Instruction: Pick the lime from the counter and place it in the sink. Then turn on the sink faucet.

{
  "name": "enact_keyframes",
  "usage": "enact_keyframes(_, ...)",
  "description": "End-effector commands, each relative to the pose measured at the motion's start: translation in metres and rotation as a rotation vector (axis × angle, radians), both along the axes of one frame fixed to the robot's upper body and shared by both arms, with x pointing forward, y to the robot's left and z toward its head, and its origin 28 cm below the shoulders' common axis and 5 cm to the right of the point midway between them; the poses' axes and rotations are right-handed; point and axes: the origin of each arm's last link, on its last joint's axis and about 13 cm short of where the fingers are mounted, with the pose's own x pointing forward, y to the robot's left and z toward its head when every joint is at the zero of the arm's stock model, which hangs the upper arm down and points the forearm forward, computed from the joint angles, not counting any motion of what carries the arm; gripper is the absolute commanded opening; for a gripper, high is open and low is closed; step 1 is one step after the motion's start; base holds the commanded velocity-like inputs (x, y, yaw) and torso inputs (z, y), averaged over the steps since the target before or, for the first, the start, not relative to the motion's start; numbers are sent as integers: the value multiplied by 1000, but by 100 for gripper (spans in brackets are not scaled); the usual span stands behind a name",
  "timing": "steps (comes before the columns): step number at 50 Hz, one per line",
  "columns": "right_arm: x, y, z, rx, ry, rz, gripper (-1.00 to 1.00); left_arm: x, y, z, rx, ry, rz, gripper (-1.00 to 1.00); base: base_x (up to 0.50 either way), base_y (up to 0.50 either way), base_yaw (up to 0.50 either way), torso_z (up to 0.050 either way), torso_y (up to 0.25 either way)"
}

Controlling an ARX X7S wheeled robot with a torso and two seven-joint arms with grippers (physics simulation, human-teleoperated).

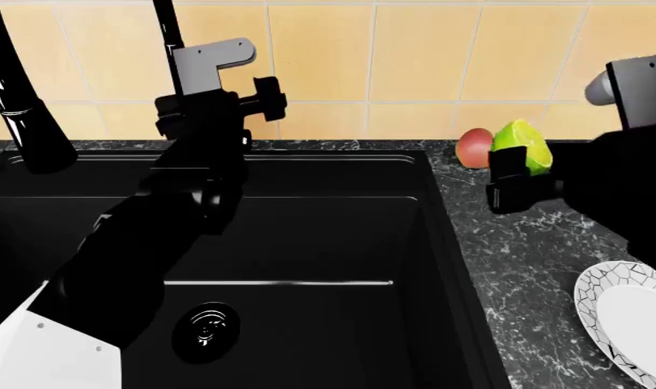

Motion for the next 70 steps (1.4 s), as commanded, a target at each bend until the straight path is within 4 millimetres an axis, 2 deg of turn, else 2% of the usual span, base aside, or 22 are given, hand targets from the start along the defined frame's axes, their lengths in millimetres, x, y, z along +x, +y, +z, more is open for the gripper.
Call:
enact_keyframes(1,38,44,3,-40,-18,184,-100,0,1,1,3,-2,7,100,0,0,0,0,0)
enact_keyframes(6,55,64,3,-37,-17,271,-100,1,1,4,-1,-3,6,100,0,0,0,0,0)
enact_keyframes(13,66,87,-6,-27,3,366,-100,1,1,5,-3,-8,2,100,0,0,0,0,0)
enact_keyframes(28,50,109,-29,-31,144,506,-100,0,1,1,7,-9,1,100,0,0,0,0,0)
enact_keyframes(35,41,115,-31,-24,183,550,-100,0,1,1,8,-9,1,100,0,0,0,0,0)
enact_keyframes(51,43,148,-45,-84,275,741,-100,0,0,0,8,-6,0,100,0,0,0,0,0)
enact_keyframes(63,53,168,-76,-111,380,830,-100,0,1,0,9,-7,-1,100,0,0,0,0,0)
enact_keyframes(70,51,176,-108,-109,470,872,-100,0,2,0,8,-6,3,100,0,0,0,0,0)
